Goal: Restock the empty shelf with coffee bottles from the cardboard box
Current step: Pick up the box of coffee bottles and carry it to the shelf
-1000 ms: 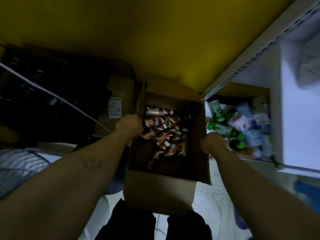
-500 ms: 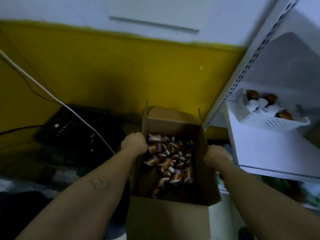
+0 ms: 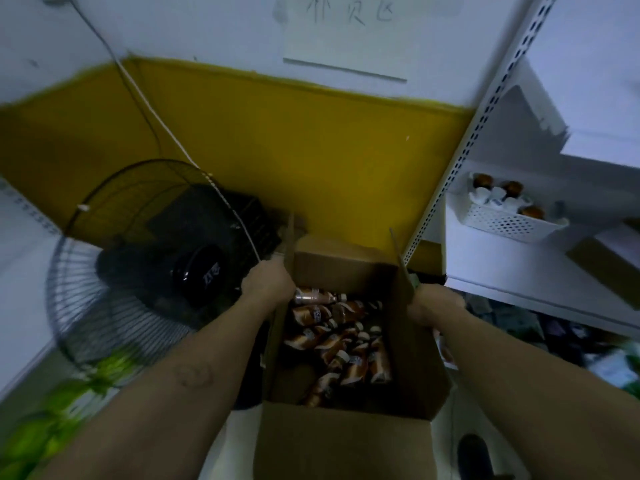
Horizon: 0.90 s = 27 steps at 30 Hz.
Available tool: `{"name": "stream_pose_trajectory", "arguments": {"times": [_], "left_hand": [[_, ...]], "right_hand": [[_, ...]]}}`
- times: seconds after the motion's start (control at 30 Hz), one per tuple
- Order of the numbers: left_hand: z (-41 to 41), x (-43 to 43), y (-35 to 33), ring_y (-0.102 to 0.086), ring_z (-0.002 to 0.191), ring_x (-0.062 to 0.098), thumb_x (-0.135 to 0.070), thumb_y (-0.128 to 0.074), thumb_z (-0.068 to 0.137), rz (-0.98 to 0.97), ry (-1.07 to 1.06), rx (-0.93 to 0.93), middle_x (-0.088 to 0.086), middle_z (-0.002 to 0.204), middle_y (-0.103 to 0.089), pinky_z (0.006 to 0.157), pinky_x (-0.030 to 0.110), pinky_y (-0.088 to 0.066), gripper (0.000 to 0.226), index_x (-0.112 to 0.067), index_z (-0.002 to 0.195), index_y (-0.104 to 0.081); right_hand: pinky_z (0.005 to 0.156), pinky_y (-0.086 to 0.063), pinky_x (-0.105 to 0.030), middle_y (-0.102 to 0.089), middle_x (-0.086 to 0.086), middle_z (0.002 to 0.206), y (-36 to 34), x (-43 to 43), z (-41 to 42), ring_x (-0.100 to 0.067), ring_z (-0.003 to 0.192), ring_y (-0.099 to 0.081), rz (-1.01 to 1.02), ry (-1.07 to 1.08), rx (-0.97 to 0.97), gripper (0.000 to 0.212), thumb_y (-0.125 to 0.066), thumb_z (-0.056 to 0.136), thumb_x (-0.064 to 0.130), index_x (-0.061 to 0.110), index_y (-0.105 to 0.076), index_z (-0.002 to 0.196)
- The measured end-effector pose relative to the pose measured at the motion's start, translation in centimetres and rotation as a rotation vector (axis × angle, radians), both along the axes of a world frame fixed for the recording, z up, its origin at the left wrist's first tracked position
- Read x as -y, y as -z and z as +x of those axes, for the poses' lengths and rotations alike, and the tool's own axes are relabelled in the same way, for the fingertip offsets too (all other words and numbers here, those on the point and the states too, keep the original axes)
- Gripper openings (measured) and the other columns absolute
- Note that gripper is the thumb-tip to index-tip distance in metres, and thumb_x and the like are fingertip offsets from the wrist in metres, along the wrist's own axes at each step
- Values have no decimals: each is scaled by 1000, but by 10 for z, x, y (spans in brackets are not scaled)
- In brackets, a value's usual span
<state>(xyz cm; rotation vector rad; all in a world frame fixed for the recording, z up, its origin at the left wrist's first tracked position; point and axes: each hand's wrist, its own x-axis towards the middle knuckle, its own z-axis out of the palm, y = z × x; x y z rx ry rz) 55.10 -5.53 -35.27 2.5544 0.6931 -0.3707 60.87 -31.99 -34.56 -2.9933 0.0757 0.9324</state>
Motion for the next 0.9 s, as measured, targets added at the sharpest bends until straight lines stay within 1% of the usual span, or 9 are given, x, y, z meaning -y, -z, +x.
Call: {"name": "stream_pose_trajectory", "arguments": {"times": [0.13, 0.23, 0.33, 0.43, 0.53, 0.67, 0.77, 0.8, 0.9], "left_hand": [[-54, 2, 8, -54, 61, 16, -22, -53, 90, 16, 53, -39, 3, 76, -58, 47, 25, -41, 19, -15, 72, -53], [-105, -3, 22, -57, 64, 18, -22, -52, 92, -23, 89, -61, 3, 73, -56, 48, 25, -41, 24, -14, 69, -51], [-164, -8, 40, -55, 61, 18, -23, -50, 94, -44, 77, -75, 3, 68, -55, 48, 26, -39, 31, -14, 64, -50], [-214, -8, 55, -61, 68, 19, -25, -51, 93, -67, 55, -110, 3, 71, -59, 58, 29, -50, 27, -14, 68, -55], [-249, -3, 59, -64, 73, 20, -23, -54, 92, -68, 16, -139, 4, 78, -63, 66, 32, -54, 20, -12, 77, -61], [-288, 0, 61, -61, 77, 23, -20, -51, 95, -88, -6, -164, 6, 75, -57, 65, 33, -48, 20, -8, 80, -58], [-316, 4, 63, -56, 81, 23, -19, -47, 97, -41, -33, -175, 8, 82, -56, 66, 29, -41, 25, -11, 74, -49], [-326, 7, 64, -58, 86, 24, -20, -47, 98, -27, -48, -177, 11, 89, -59, 68, 28, -41, 23, -10, 77, -51], [-362, 13, 66, -61, 105, 28, -24, -44, 100, 39, -78, -197, 15, 112, -64, 75, 29, -42, 28, -3, 108, -61]], "right_hand": [[86, -48, -35, -55, -12, 130, 6, 7, -56, -29, 115, -58, -69, -15, -16, 38, -45, 98, 29, 9, -52, 129], [89, -52, -38, -63, -12, 114, 15, 9, -103, -31, 107, -64, -84, 20, -134, 36, -44, 98, 28, 6, -56, 124], [94, -53, -41, -63, -13, 121, 27, 12, -152, -30, 107, -64, -109, 7, -172, 36, -43, 97, 24, 4, -54, 125], [92, -51, -37, -63, -9, 122, 34, 11, -192, -28, 109, -62, -123, -27, -134, 37, -48, 94, 29, 11, -58, 124], [82, -47, -32, -60, -7, 126, 42, 11, -225, -26, 111, -59, -166, -89, -89, 37, -48, 94, 31, 13, -58, 124], [79, -43, -33, -58, -9, 126, 44, 12, -249, -28, 111, -57, -158, -135, -95, 39, -47, 93, 30, 11, -56, 126], [82, -44, -34, -58, -11, 127, 44, 11, -266, -29, 110, -57, -130, -175, -96, 40, -47, 95, 30, 7, -55, 127], [83, -45, -34, -58, -12, 126, 46, 11, -272, -29, 110, -58, -122, -199, -105, 39, -48, 95, 30, 7, -56, 126], [75, -48, -31, -61, -9, 106, 51, 13, -290, -25, 94, -62, -91, -256, -126, 32, -53, 93, 28, 8, -60, 117]]}}
